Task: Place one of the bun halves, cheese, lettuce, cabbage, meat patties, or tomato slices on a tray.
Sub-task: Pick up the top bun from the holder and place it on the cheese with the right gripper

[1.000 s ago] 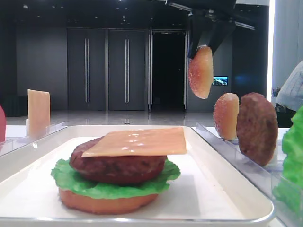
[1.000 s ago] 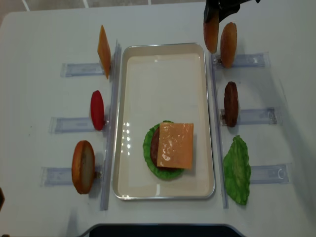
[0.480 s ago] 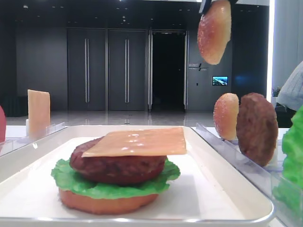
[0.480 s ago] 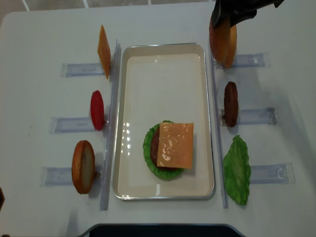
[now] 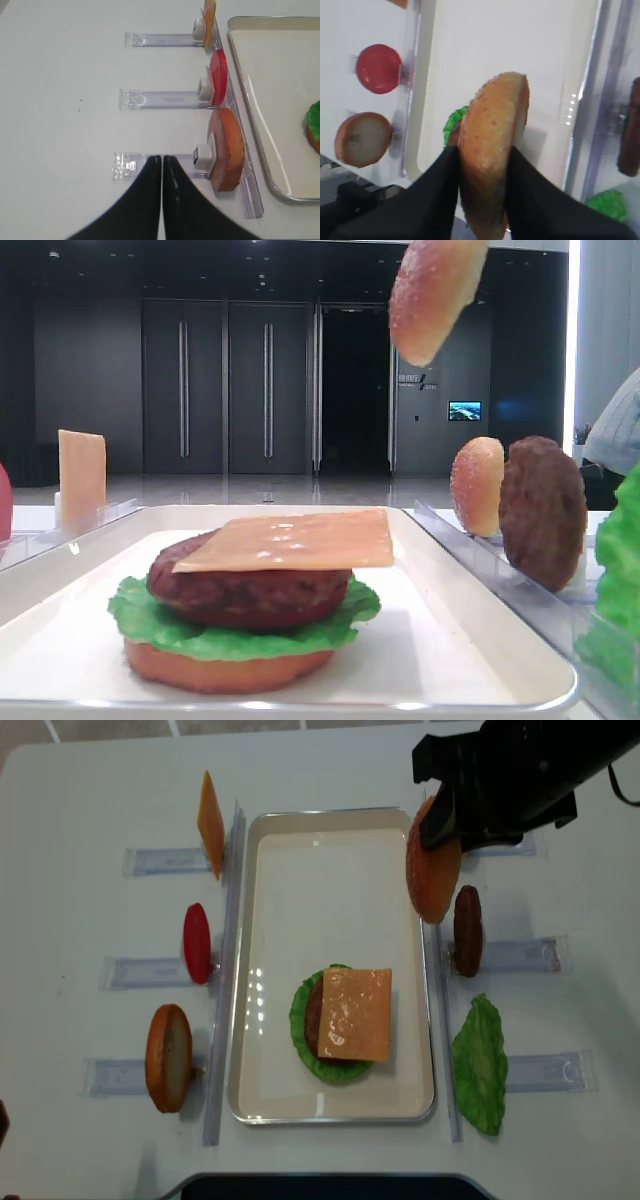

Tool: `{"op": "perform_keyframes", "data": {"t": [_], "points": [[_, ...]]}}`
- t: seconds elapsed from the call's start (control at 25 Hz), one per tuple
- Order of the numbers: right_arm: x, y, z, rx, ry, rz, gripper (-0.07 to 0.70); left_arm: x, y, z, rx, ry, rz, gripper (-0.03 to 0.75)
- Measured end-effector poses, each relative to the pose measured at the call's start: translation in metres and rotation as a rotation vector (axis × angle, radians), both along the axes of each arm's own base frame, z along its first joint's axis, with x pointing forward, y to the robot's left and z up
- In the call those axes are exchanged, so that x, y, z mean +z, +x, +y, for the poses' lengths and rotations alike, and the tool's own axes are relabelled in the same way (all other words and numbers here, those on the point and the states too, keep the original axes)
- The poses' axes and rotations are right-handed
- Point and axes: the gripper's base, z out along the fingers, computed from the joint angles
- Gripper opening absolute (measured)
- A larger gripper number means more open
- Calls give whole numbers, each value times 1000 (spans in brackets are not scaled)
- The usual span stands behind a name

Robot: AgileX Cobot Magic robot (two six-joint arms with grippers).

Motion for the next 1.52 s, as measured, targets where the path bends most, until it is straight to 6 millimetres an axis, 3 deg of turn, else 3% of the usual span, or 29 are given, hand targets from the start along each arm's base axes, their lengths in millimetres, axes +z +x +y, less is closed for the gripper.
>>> {"op": "perform_keyframes", "data": {"t": [0.36,0.68,1.52], "points": [[-25,-29,14,110,249,15,228,0,0,0,0,0,0,-1],[-35,-45,40,179,272,-11,223,0,0,0,0,0,0,-1],[-91,-20,72,227,370,105,223,0,0,0,0,0,0,-1]]}}
